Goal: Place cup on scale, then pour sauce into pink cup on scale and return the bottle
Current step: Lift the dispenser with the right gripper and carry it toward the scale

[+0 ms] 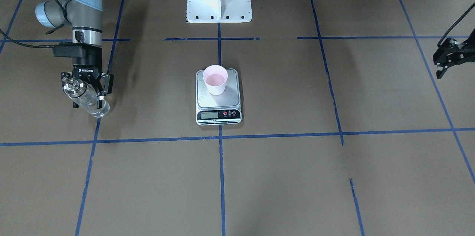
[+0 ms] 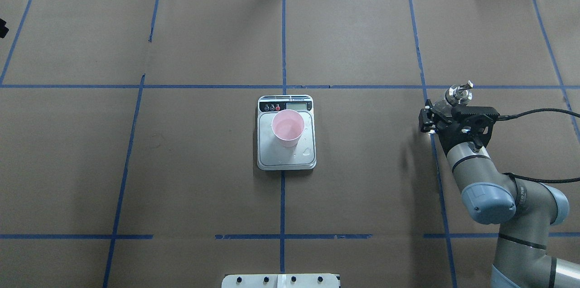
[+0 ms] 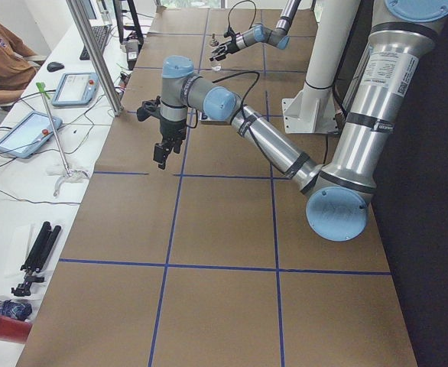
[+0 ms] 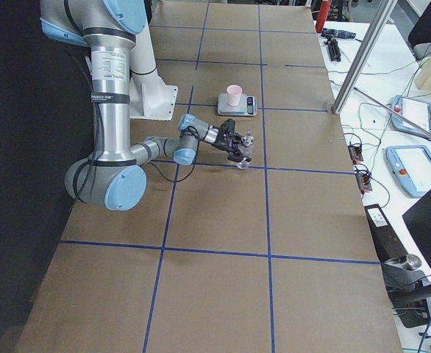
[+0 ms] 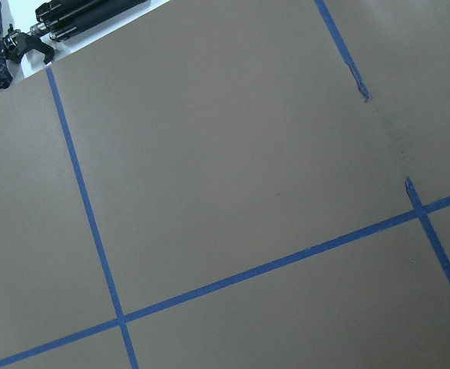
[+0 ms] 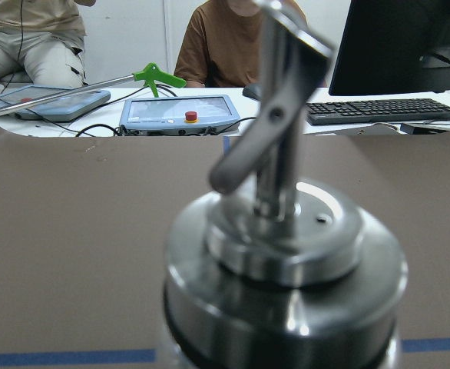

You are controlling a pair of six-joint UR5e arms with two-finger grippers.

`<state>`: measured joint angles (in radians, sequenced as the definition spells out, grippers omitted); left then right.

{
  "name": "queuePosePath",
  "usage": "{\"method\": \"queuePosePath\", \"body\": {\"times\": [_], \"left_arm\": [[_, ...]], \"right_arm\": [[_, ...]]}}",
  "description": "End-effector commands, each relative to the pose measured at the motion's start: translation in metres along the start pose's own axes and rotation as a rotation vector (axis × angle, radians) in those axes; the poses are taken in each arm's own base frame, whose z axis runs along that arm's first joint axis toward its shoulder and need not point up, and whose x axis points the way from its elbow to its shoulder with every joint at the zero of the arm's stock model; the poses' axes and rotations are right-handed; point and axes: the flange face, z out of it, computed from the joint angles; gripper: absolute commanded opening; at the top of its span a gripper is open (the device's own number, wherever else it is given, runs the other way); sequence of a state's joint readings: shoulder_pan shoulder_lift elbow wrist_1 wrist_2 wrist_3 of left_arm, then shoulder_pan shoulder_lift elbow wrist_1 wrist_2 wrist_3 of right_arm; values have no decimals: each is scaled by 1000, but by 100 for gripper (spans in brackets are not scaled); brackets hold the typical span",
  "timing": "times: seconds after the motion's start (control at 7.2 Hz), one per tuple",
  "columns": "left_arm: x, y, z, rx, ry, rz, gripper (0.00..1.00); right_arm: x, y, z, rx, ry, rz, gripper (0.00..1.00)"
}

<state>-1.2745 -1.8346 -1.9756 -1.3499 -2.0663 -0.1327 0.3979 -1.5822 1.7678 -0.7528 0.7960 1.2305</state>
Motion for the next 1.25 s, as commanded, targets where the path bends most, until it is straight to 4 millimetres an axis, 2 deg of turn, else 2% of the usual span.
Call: {"method": "queuePosePath", "body": {"times": [0.0, 0.14, 0.28, 0.42, 0.56, 0.69, 0.83, 0.97, 1.11], "left_arm": [[-10, 4, 10, -22, -4, -3, 100], [-24, 9, 23, -48, -7, 15, 100], [-41, 24, 40, -45, -6, 42, 100], [-60, 49, 59, -20, -8, 63, 100], [-76, 56, 72, 0, -11, 61, 100], [-97, 63, 73, 10, -22, 33, 100], [-129, 72, 74, 6, -40, 37, 100], [-167, 85, 84, -29, -54, 117, 100], [-189, 94, 96, -36, -28, 121, 100]], "right_arm": [[-3, -40, -9, 19, -31, -81, 0], [-11, -51, -17, 25, -52, -100, 0], [-12, -61, -20, 39, -53, -162, 0], [-10, -74, -16, 60, -41, -190, 0], [-19, -81, -16, 71, -50, -190, 0], [-28, -87, -18, 81, -64, -242, 0], [-30, -91, -22, 92, -66, -299, 0], [-33, -91, -23, 93, -69, -305, 0], [-44, -93, -19, 97, -68, -322, 0]]}}
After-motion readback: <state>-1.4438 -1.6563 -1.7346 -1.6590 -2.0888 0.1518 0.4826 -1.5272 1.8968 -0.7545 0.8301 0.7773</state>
